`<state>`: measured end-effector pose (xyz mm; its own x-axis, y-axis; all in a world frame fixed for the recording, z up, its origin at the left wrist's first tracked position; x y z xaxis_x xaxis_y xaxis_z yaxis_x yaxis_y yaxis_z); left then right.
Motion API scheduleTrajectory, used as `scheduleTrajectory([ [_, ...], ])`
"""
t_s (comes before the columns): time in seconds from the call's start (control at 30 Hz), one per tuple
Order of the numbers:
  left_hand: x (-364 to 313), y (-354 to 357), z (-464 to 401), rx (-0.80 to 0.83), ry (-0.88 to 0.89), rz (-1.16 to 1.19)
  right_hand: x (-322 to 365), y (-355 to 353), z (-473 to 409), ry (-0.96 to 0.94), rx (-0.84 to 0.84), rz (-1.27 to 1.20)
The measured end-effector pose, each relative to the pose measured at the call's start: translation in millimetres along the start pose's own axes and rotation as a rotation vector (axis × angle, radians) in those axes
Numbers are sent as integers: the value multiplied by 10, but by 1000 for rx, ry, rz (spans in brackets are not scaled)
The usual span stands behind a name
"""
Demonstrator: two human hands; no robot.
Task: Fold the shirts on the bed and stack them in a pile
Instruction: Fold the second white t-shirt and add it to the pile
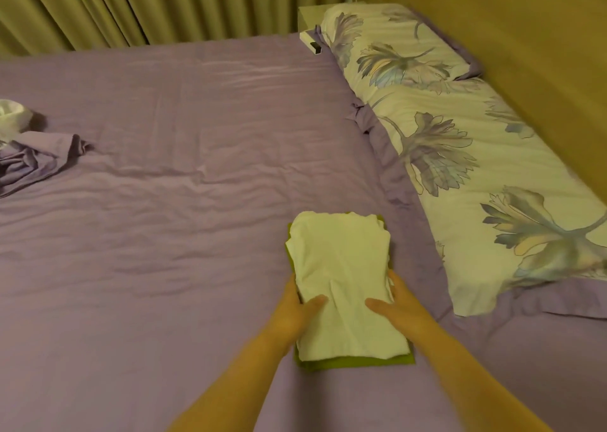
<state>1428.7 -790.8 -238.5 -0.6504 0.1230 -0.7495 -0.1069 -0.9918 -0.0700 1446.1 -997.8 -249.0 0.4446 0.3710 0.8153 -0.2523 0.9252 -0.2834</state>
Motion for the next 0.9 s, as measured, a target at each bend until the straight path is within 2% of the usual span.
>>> scheduleTrajectory([
  [0.13, 84, 14, -92, -51, 76, -229, -160, 57, -36, -85, -47, 183],
  [0.27, 107, 58, -123, -143, 66, -243, -137, 14, -36, -183, -250, 365],
  [0.37, 138, 60, -33, -204, 15, -294, -208, 48, 76, -122, -134, 585],
  [0.53, 260, -116, 302, -192, -30, -772, -139, 189, 404, -70, -103, 881],
  [0.6, 342, -201, 516, -153, -43, -1039, -59, 298, 604, -73, -36, 1037],
  [0.67, 431, -273, 787, -124, -40, -1207, 9, 445, 835, -96, 33, 1078],
  [0.77, 523, -345, 1205, -106, -42, -1121, 129, 708, 1207, -164, 99, 999],
  [0.9, 531, -476, 1731, -173, 20, -997, 326, 1043, 1713, -201, 131, 949],
])
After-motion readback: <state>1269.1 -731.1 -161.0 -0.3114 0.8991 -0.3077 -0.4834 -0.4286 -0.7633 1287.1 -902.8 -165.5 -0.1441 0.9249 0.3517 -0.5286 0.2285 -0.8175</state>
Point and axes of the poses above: each hand's wrist, its own z-axis away from the middle knuckle, its own y-axis out of the palm, x = y × z, the point moved 1 cm from there along -z, towards the middle knuckle, and after that the axes turned 5 degrees about -y, right-handed, at the moved point
